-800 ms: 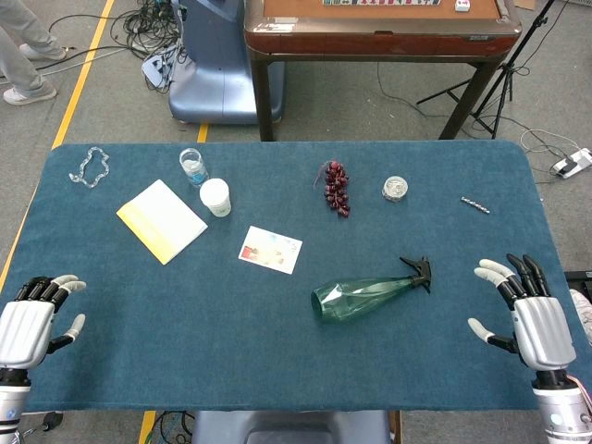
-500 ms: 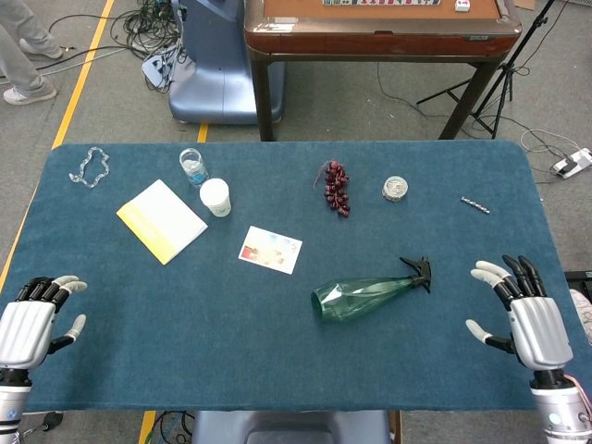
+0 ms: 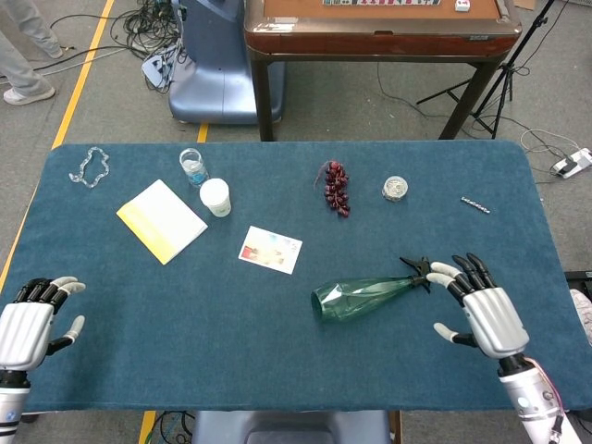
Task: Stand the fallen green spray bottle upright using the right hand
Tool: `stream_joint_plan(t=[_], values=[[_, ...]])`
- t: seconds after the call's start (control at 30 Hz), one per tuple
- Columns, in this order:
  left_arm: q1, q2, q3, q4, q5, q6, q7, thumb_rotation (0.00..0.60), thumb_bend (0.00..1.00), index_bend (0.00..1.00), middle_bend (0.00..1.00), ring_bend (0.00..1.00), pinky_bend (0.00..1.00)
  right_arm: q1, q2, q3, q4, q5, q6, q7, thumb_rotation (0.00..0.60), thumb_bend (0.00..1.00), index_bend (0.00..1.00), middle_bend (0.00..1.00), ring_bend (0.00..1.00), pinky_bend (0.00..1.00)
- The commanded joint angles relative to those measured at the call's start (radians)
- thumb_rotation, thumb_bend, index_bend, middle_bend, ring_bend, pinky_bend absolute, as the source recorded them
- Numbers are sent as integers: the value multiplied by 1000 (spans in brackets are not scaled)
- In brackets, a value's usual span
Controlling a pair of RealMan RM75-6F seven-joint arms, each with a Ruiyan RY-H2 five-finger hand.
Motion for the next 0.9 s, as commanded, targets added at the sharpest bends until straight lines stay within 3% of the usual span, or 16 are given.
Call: stream_joint_plan(t=[0.03,0.33,0.9], values=[[2,0,1,1,1,2,-1,600,359,321,262,245,169,59,-31,10,5,10,-78,-39,600,41,219,164,58,0],[10,-4,7,10,-2,4,-10,600,359,321,262,244,169,177,-144,50,53,99,-231,-75,600,0,80,38,0,0],[21,2,10,23,-8,6,-42,600,360,321,262,245,169,346,-320,76,144,196,-394,-182,600,0,66,18,0,0]])
